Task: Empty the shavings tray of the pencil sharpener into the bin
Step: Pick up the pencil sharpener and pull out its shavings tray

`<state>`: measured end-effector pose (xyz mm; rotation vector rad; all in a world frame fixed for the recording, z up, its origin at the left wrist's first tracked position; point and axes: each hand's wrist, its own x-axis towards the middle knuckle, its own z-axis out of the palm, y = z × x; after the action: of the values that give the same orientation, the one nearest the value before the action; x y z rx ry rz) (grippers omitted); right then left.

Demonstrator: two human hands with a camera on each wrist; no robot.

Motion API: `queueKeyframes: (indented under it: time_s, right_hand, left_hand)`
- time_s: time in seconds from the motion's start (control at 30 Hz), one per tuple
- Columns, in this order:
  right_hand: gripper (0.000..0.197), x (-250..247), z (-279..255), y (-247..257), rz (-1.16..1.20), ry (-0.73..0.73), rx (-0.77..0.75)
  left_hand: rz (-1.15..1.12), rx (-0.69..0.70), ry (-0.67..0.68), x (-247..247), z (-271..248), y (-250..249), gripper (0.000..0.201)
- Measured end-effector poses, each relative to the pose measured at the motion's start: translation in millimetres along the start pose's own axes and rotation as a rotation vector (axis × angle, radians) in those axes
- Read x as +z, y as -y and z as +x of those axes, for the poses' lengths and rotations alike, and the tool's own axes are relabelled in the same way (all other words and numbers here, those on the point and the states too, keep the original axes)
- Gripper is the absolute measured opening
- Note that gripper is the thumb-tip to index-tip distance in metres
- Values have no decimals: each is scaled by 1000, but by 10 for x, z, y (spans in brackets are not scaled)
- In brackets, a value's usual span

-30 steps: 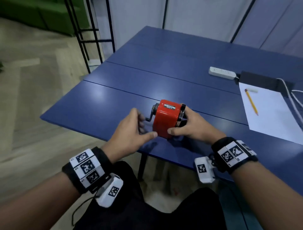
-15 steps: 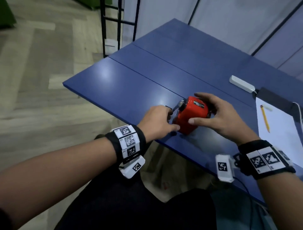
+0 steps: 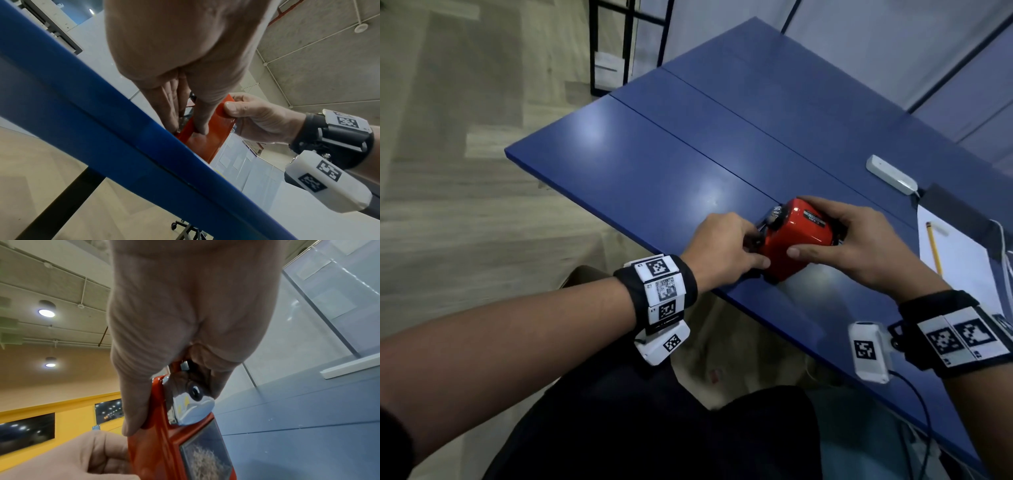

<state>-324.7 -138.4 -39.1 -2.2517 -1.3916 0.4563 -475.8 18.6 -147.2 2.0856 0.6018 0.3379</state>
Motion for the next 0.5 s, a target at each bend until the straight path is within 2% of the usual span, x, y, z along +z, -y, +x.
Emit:
queueKeyframes:
  time_s: [0.3, 0.4, 0.5]
  right_hand:
    - [94, 4, 13, -28, -4, 4, -1]
    - [95, 12, 10, -36, -23, -6, -8]
    - [92, 31, -1, -47, -26, -19, 0]
  left_hand:
    - [220, 96, 63, -67, -13, -81, 32]
    - [331, 115, 144, -163, -8, -182, 31]
    - [466, 111, 240, -409, 42, -373, 41]
